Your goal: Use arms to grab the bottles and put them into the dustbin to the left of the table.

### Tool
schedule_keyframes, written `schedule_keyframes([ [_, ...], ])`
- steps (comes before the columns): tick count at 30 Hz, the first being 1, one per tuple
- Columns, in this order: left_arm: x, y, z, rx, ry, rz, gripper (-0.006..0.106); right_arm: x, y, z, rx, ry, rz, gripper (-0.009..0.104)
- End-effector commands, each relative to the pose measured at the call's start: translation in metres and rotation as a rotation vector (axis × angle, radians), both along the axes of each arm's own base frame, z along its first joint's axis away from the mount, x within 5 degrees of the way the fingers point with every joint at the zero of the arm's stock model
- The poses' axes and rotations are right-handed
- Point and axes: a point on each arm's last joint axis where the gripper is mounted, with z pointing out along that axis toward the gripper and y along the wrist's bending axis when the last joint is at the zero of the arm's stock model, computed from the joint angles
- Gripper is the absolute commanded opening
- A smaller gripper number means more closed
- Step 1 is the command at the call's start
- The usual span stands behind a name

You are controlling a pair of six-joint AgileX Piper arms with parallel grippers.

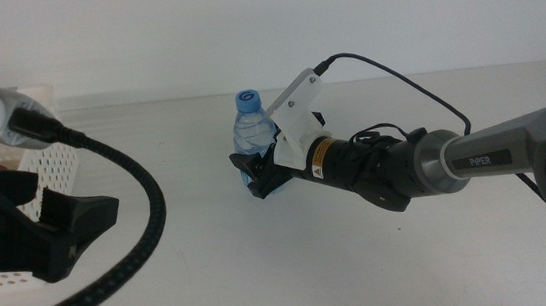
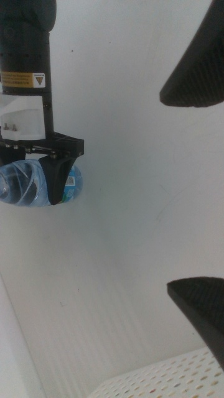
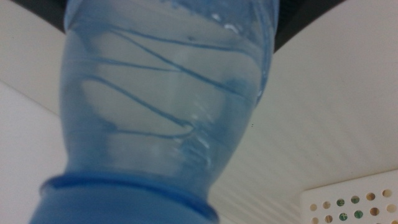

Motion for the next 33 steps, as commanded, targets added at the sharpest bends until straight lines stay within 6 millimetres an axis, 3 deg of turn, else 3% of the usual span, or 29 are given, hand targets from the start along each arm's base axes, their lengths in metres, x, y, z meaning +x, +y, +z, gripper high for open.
schedule_keyframes([
  [1,0.001,-0.002,0.014,-0.055,-0.079,0.01,0.09,0.001,0.004,0.052,0.122,-0.144,0.031,0.059],
  [7,0.001,-0.002,0.014,-0.055,-0.079,0.01,0.09,-0.001,-0.001,0.07,0.113,-0.084,-0.014,0.084],
  [16,0.001,-0.002,0.014,-0.055,-0.079,0.01,0.09,-0.014,-0.014,0.095,-0.018,0.036,-0.06,0.086],
  [23,0.001,-0.002,0.014,-0.055,-0.079,0.01,0.09,-0.054,-0.033,0.115,0.027,0.075,-0.023,0.086],
  [33,0.001,-0.002,0.014,-0.055,-0.079,0.01,0.09,-0.131,-0.075,0.17,0.177,0.049,0.007,0.086],
])
